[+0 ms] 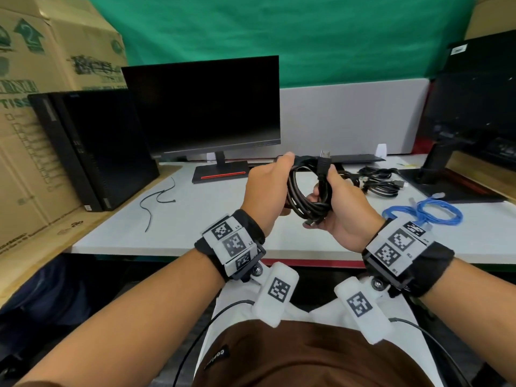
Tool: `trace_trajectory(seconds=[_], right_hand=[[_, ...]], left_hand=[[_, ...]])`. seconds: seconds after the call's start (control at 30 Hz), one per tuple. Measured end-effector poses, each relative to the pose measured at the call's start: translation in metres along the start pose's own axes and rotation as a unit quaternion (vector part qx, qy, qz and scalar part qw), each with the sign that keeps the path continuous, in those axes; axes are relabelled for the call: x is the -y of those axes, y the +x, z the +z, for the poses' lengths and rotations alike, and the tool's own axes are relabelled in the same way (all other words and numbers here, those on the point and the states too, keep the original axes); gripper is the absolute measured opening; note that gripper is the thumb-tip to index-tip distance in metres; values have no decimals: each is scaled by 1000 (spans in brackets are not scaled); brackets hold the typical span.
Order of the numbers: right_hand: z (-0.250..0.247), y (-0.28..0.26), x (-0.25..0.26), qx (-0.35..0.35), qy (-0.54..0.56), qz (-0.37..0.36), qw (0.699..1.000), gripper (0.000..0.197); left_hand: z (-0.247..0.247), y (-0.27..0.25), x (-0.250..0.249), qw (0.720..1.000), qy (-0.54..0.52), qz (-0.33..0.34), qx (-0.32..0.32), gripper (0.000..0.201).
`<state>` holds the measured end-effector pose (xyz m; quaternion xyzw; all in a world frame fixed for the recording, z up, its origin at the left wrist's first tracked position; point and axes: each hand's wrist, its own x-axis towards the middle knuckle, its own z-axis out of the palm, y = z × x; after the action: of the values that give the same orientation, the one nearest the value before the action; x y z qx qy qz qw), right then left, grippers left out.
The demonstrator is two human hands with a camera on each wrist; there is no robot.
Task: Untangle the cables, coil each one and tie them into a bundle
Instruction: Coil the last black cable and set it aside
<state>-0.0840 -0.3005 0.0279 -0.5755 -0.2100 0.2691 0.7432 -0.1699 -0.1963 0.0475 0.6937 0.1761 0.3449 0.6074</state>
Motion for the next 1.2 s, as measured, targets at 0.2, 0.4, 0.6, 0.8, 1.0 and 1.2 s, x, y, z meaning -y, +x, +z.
trace_trajectory(seconds=[0.2,0.4,0.6,0.8,1.0,1.2], right_hand=[[9,0,-5,-57,-93,-93,990,50],[13,-7,-7,-12,-114,-77,991,52],[9,-7,-3,54,-153,-46,986,66],[-10,9,-5,-22,-249,-92,964,40],[-25,19,-9,-36,-236,-60,969,38],[-42,40,-7,-7,-321,-94,942,20]], left_hand=[[-3,3,0,983,-148,-108,33,49],[-7,-6,-8,936,-284,-157,133,54],[-1,-6,-7,937,-297,-123,134,59],[-2,5,5,995,12,-51,83,66],[-12,16,25,954,260,5,150,40],[-7,41,40,968,209,-48,127,36]])
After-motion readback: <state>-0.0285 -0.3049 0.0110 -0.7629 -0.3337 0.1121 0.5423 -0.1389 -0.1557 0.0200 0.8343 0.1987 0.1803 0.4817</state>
